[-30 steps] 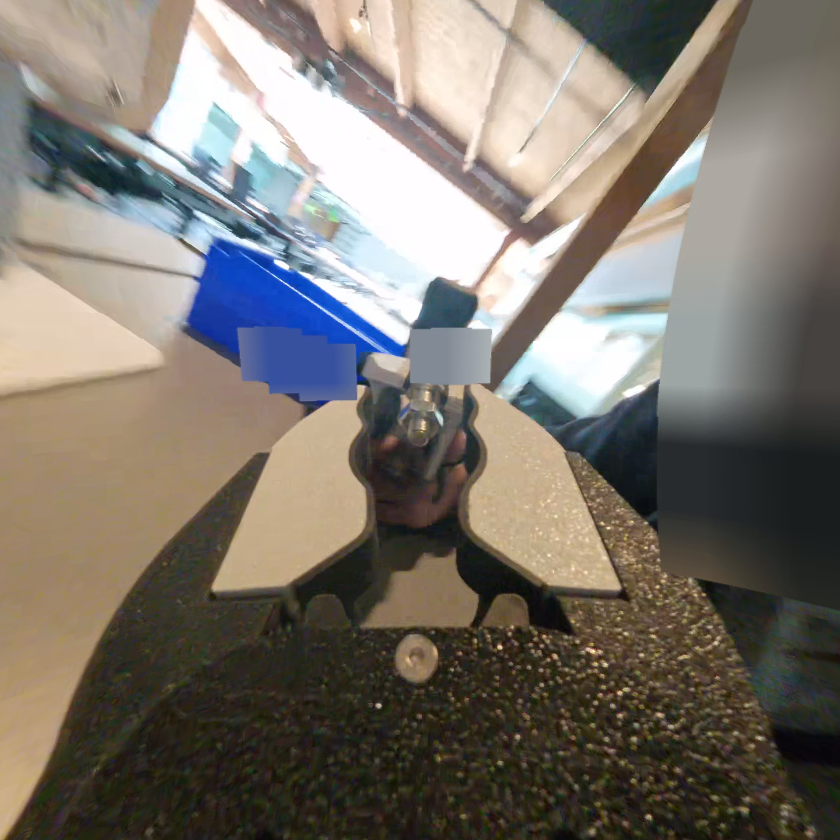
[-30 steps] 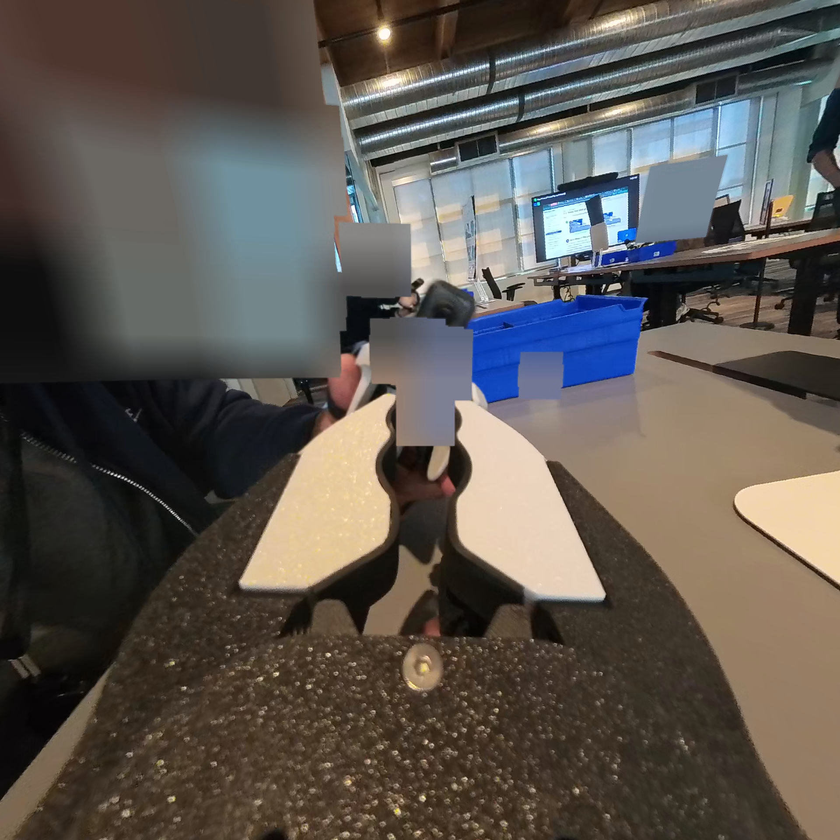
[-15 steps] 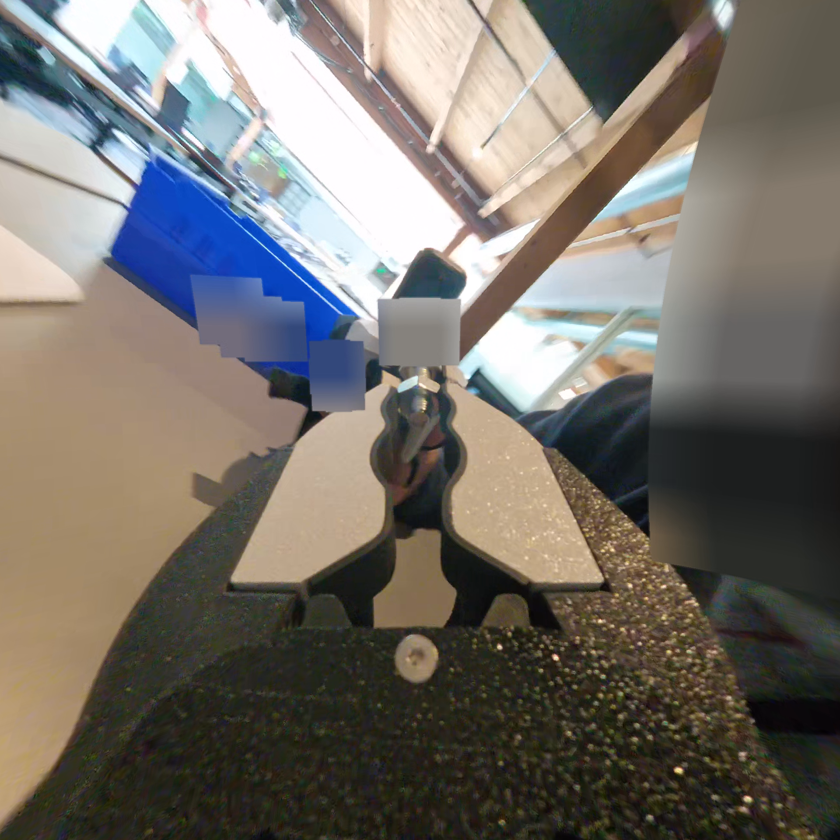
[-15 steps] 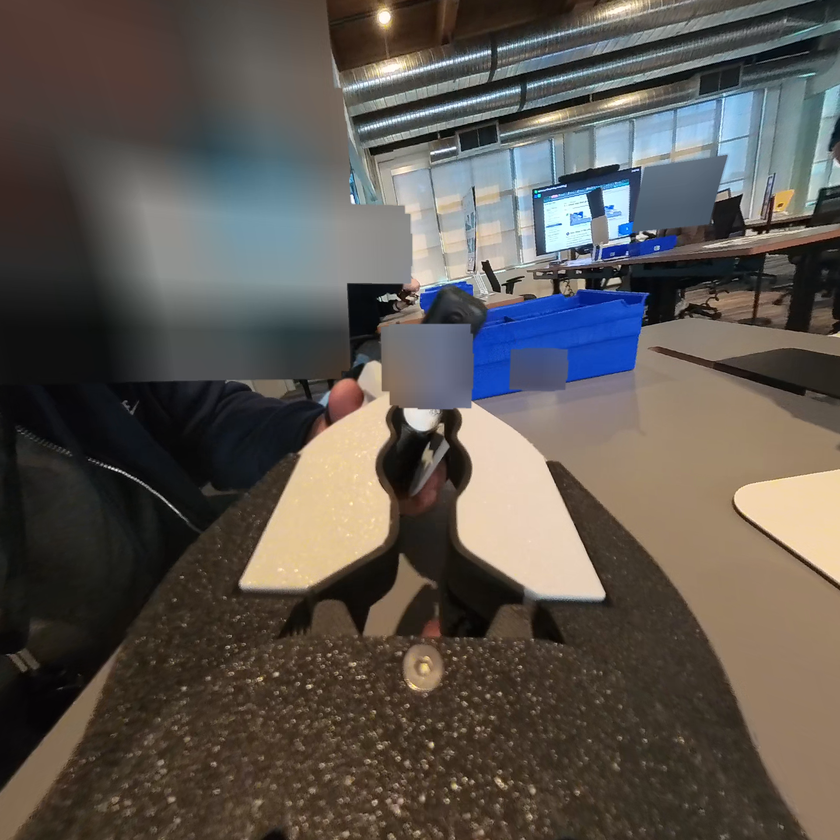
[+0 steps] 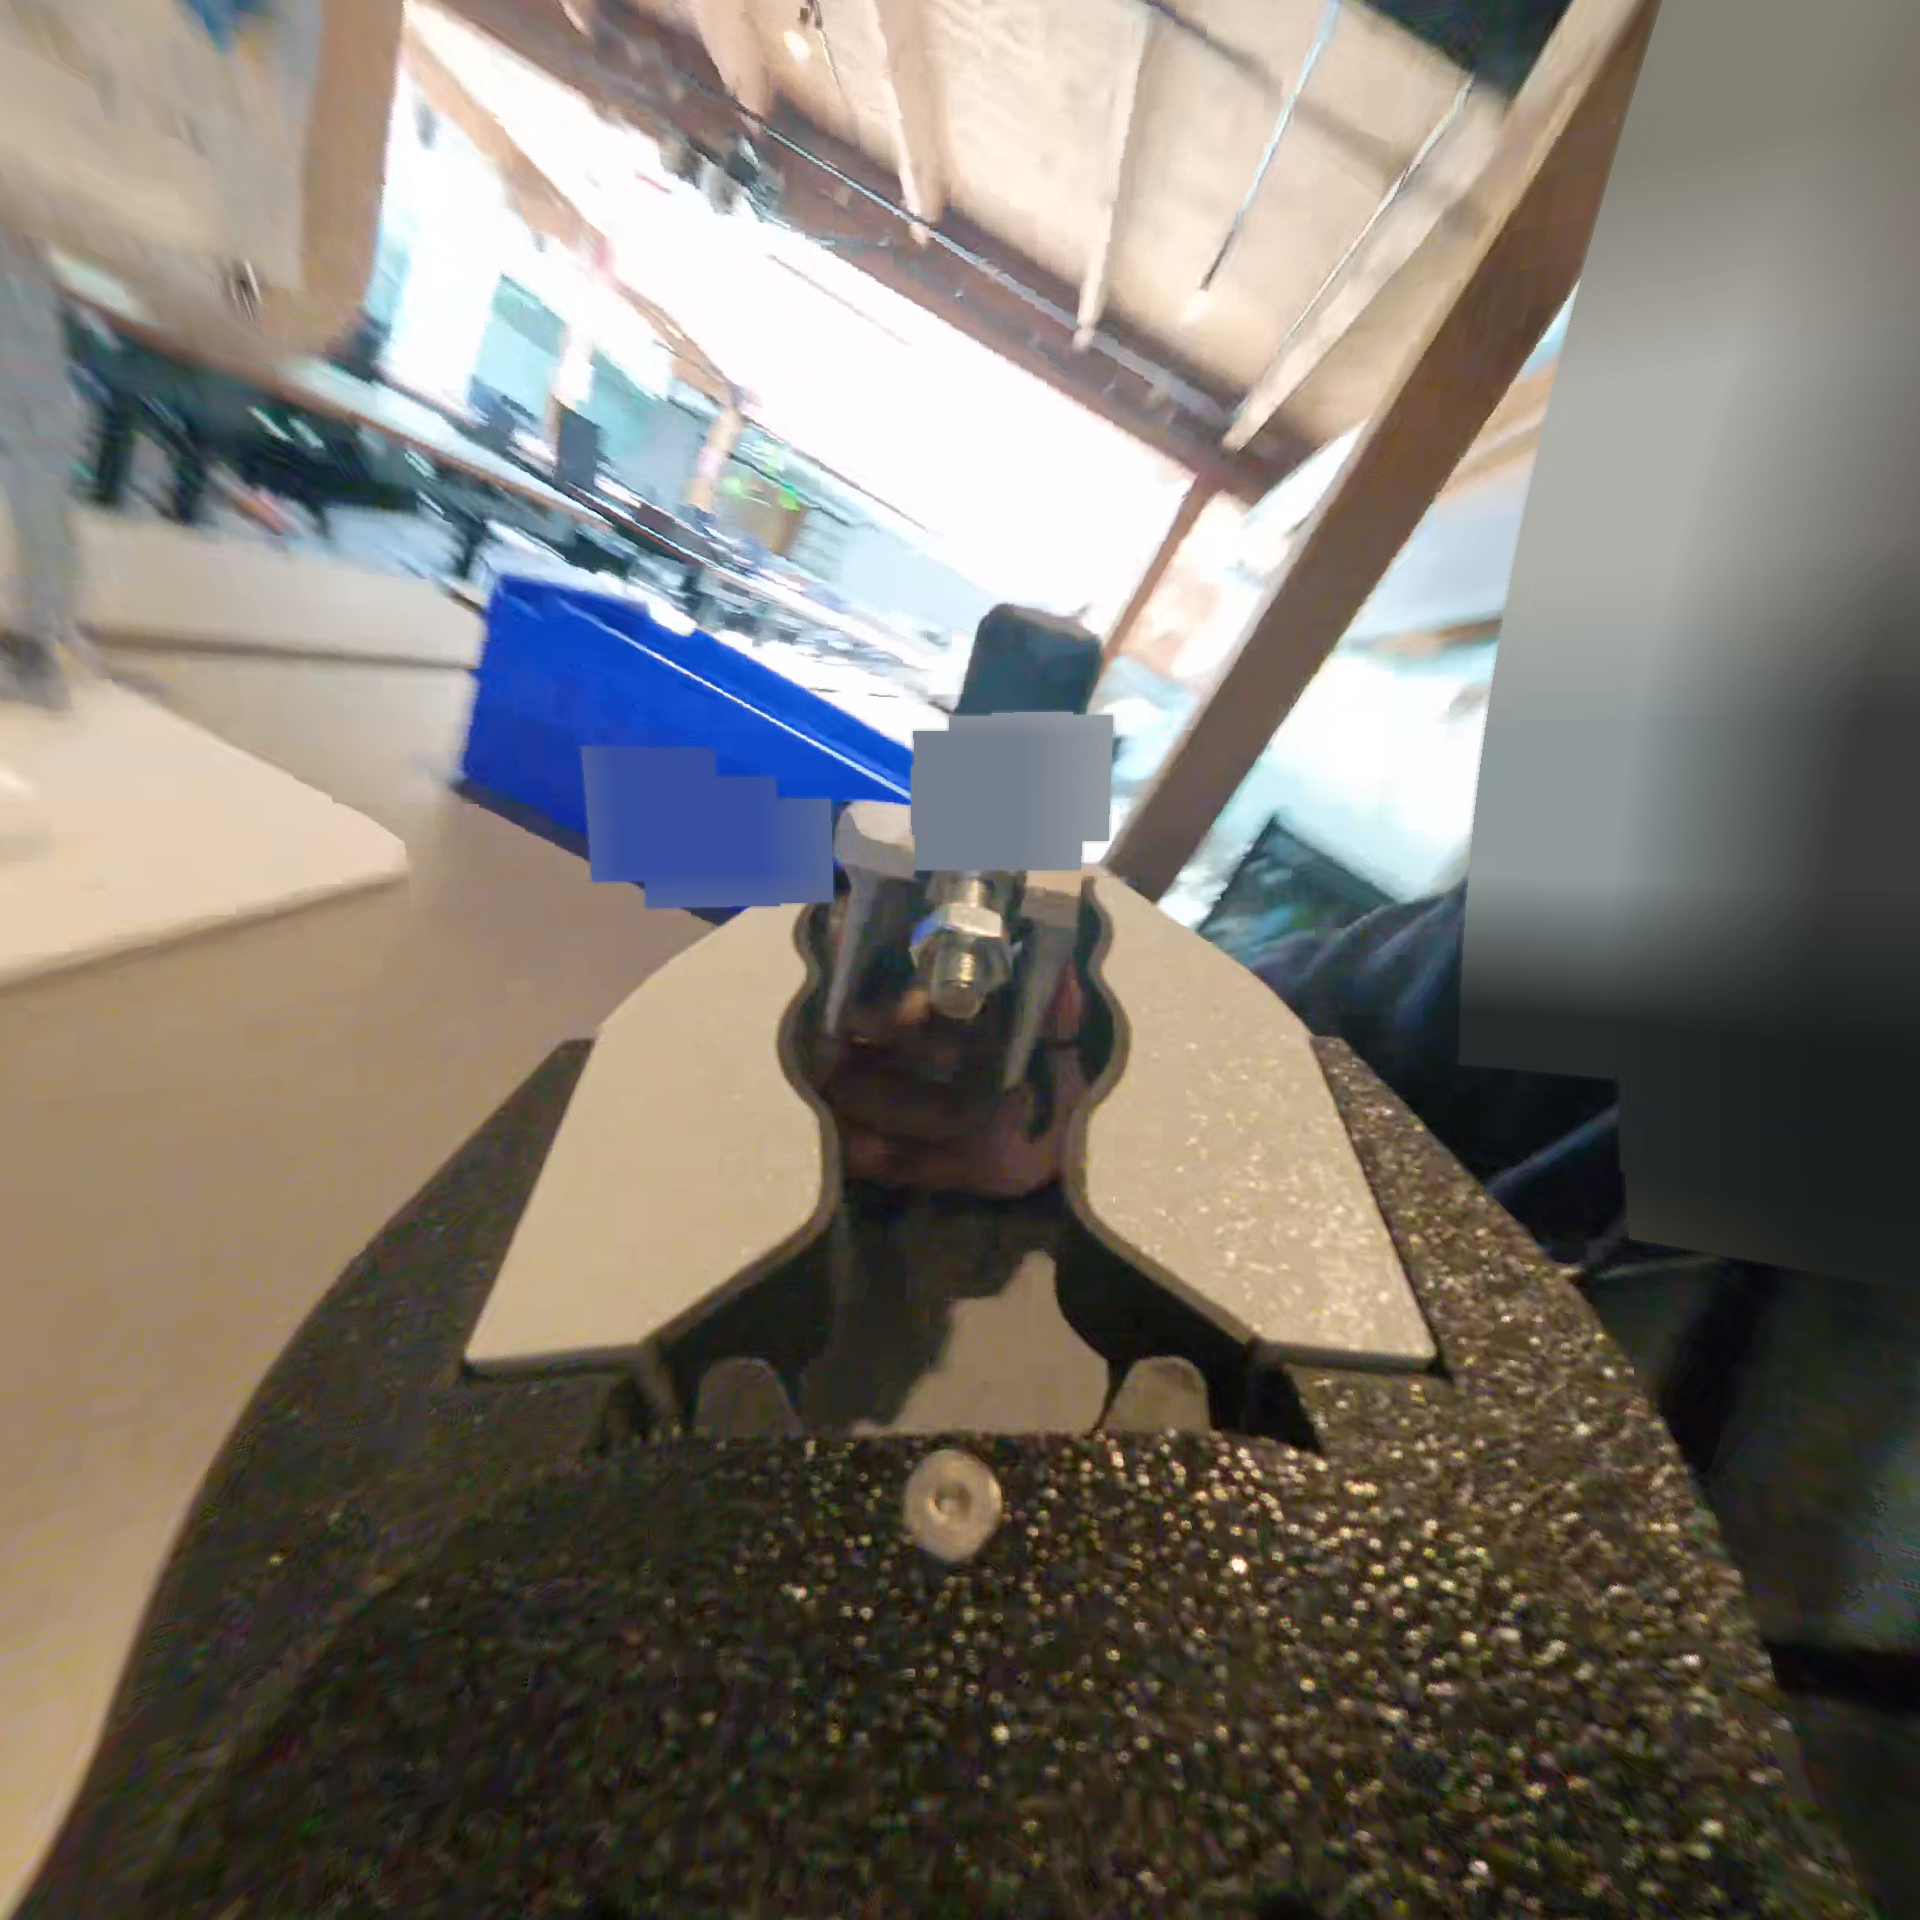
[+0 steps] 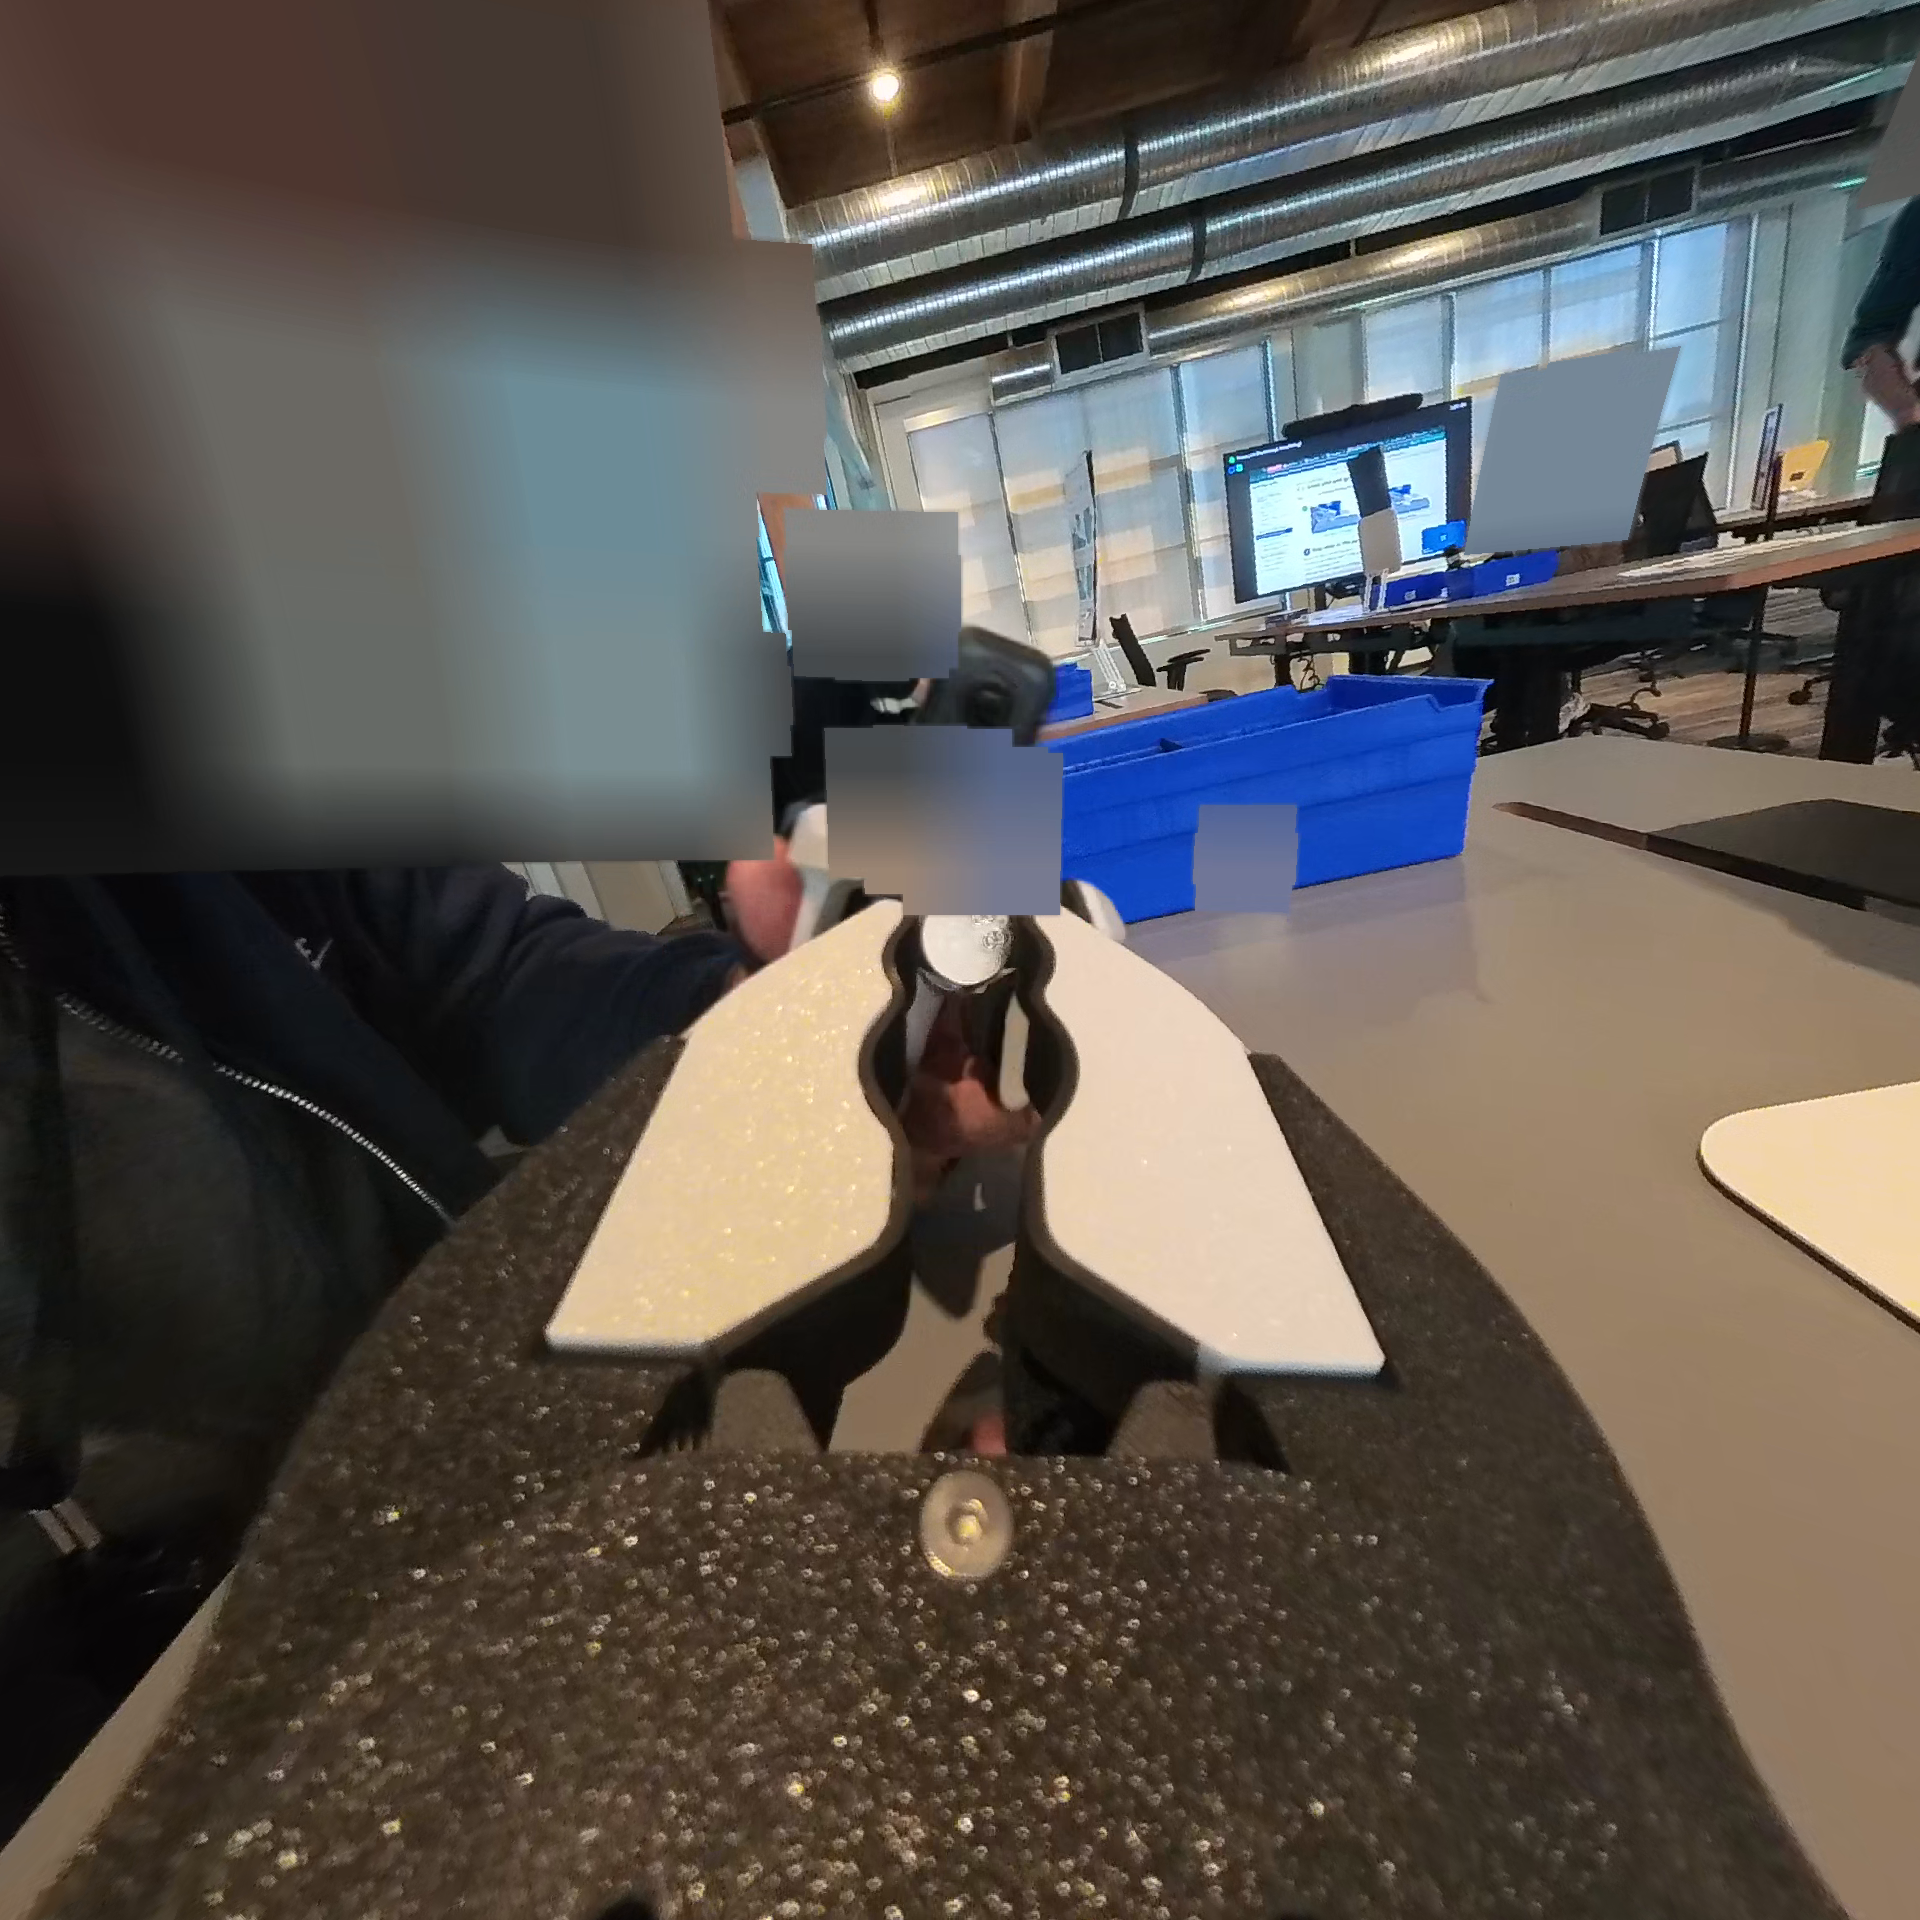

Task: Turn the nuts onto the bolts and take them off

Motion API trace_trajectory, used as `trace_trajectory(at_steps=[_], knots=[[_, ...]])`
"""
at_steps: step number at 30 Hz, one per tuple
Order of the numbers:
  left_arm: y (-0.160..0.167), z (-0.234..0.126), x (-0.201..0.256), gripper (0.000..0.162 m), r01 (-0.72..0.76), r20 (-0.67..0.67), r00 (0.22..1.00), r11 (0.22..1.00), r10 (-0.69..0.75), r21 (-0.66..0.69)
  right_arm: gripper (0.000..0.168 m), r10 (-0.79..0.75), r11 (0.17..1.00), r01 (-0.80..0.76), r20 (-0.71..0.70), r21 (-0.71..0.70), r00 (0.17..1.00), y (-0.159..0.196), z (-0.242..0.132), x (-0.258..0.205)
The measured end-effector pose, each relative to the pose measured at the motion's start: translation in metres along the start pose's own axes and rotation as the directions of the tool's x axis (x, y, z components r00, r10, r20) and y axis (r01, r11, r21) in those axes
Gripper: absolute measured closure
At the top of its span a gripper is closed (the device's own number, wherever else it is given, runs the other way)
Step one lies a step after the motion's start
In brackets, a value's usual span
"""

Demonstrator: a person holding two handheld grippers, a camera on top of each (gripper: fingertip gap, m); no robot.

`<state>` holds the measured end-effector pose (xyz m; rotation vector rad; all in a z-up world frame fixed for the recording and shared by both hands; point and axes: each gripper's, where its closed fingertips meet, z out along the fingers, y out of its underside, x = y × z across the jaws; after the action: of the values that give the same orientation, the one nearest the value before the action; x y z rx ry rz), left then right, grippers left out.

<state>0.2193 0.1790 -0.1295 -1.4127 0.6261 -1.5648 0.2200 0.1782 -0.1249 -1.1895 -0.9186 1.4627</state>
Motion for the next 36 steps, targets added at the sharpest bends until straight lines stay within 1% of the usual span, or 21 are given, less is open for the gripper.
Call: trace_trajectory(at_steps=[2, 3, 6, 9, 14, 16, 18, 19, 21, 22, 23, 24, 25, 26, 27, 28, 29, 31, 32, 34, 36], knots=[[0.001, -0.001, -0.004, 0.122, 0.222, -0.072, 0.973, 0.975, -0.221, 0.01, 0.151, -0.005, 1.0, 0.005, -0.002, -0.003, 1.0, 0.0, 0.0, 0.0], [0.003, -0.002, -0.005, 0.124, 0.306, -0.104, 0.947, 0.952, -0.304, 0.005, 0.152, -0.011, 1.0, 0.011, -0.004, -0.006, 1.0, 0.001, 0.0, 0.001], [0.004, -0.002, -0.005, 0.126, 0.456, -0.169, 0.877, 0.89, -0.45, -0.003, 0.152, -0.037, 0.999, 0.037, -0.007, -0.024, 0.999, 0.002, 0.0, 0.001], [0.006, -0.002, -0.005, 0.128, 0.536, -0.2, 0.824, 0.844, -0.529, -0.024, 0.152, -0.076, 0.996, 0.075, -0.006, -0.047, 0.997, 0.004, 0.001, -0.001], [0.013, 0.0, 0.002, 0.134, 0.607, -0.242, 0.756, 0.79, -0.608, -0.089, 0.152, -0.118, 0.99, 0.117, -0.011, -0.076, 0.993, 0.006, 0.003, -0.002], [0.013, 0.0, 0.003, 0.137, 0.591, -0.239, 0.769, 0.802, -0.592, -0.086, 0.152, -0.115, 0.99, 0.114, -0.013, -0.077, 0.993, 0.006, 0.003, -0.002], [0.013, 0.0, 0.001, 0.141, 0.495, -0.197, 0.844, 0.866, -0.499, -0.073, 0.152, -0.102, 0.992, 0.1, -0.017, -0.072, 0.995, 0.006, 0.003, -0.001], [0.013, 0.001, 0.001, 0.142, 0.412, -0.161, 0.894, 0.909, -0.418, -0.067, 0.151, -0.09, 0.994, 0.088, -0.018, -0.065, 0.996, 0.006, 0.003, 0.0], [0.013, 0.002, -0.001, 0.144, 0.163, -0.061, 0.984, 0.984, -0.167, -0.07, 0.151, -0.056, 0.997, 0.055, -0.016, -0.047, 0.998, 0.004, 0.002, 0.001], [0.013, 0.002, -0.002, 0.143, 0.0, -0.003, 1.0, 0.997, -0.001, -0.084, 0.152, -0.038, 0.999, 0.038, -0.014, -0.036, 0.999, 0.004, 0.002, 0.001], [0.013, 0.003, -0.003, 0.143, -0.172, 0.053, 0.983, 0.979, 0.178, -0.107, 0.152, -0.024, 0.999, 0.023, -0.012, -0.027, 1.0, 0.003, 0.002, 0.001], [0.013, 0.003, -0.005, 0.143, -0.338, 0.106, 0.93, 0.931, 0.353, -0.14, 0.152, -0.014, 1.0, 0.014, -0.012, -0.021, 1.0, 0.003, 0.001, 0.001], [0.012, 0.003, -0.006, 0.143, -0.474, 0.15, 0.854, 0.863, 0.499, -0.173, 0.152, -0.01, 1.0, 0.01, -0.012, -0.017, 1.0, 0.002, 0.001, 0.001], [0.011, 0.003, -0.006, 0.143, -0.561, 0.185, 0.786, 0.806, 0.59, -0.191, 0.152, -0.009, 1.0, 0.009, -0.011, -0.014, 1.0, 0.002, 0.001, 0.001], [0.009, 0.003, -0.005, 0.141, -0.597, 0.206, 0.754, 0.782, 0.623, -0.18, 0.152, -0.011, 1.0, 0.011, -0.012, -0.011, 1.0, 0.001, 0.001, 0.001], [0.006, 0.002, -0.002, 0.137, -0.582, 0.209, 0.773, 0.801, 0.599, -0.143, 0.151, -0.018, 1.0, 0.018, -0.014, -0.013, 1.0, 0.001, 0.0, 0.001], [0.004, 0.002, 0.0, 0.136, -0.519, 0.19, 0.827, 0.848, 0.529, -0.102, 0.151, -0.027, 1.0, 0.026, -0.015, -0.016, 1.0, 0.001, 0.0, 0.001], [-0.002, 0.0, -0.001, 0.133, -0.311, 0.137, 0.94, 0.95, 0.311, -0.027, 0.151, -0.04, 0.999, 0.04, -0.015, -0.02, 0.999, 0.0, 0.0, 0.0], [-0.005, -0.003, -0.005, 0.133, -0.185, 0.111, 0.977, 0.983, 0.183, 0.006, 0.152, -0.046, 0.999, 0.046, -0.015, -0.023, 0.999, 0.0, 0.0, 0.0], [-0.007, -0.007, -0.01, 0.132, 0.069, 0.027, 0.997, 0.997, -0.07, 0.047, 0.152, -0.057, 0.998, 0.056, -0.017, -0.029, 0.998, 0.001, 0.001, -0.001], [-0.005, -0.009, -0.013, 0.134, 0.279, -0.064, 0.959, 0.959, -0.275, 0.053, 0.152, -0.07, 0.997, 0.07, -0.018, -0.037, 0.997, 0.001, 0.001, -0.001]])
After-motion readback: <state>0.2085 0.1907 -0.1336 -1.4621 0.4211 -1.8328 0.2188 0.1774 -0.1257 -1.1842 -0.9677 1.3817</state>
